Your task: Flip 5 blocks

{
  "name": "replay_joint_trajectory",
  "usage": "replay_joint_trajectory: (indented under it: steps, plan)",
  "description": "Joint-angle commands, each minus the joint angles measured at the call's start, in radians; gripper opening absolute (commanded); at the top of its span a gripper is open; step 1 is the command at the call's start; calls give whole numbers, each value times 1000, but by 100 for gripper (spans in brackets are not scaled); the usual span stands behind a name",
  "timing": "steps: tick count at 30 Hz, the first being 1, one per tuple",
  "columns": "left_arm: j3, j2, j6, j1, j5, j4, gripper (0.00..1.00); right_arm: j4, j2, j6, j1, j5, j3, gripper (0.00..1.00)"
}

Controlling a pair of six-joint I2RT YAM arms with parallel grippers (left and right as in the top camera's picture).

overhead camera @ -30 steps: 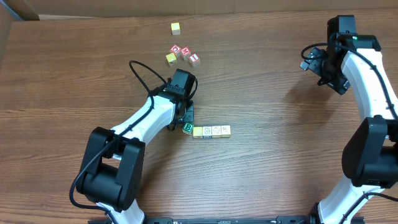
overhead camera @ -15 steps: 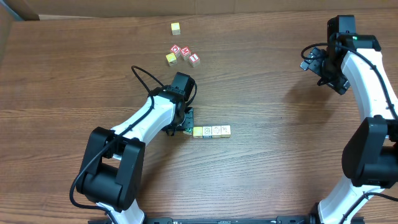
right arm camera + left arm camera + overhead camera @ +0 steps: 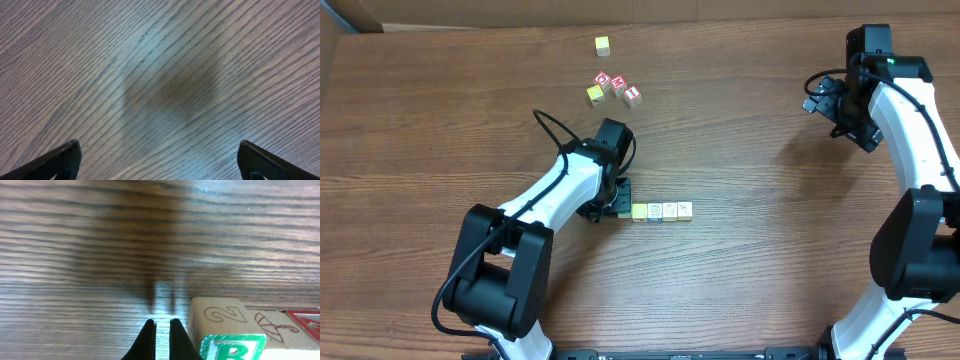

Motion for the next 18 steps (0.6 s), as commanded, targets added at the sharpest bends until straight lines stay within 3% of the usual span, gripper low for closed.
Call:
replay_joint_trajectory:
  steps: [1, 9, 18]
  plan:
    - [81, 5, 6, 6, -55, -18, 4, 6, -18, -4, 0, 11, 11, 100]
    - [134, 10, 4, 5, -31, 76, 4, 6, -18, -4, 0, 11, 11, 100]
    - [131, 53, -7, -9, 25, 69, 4, 6, -18, -4, 0, 11, 11, 100]
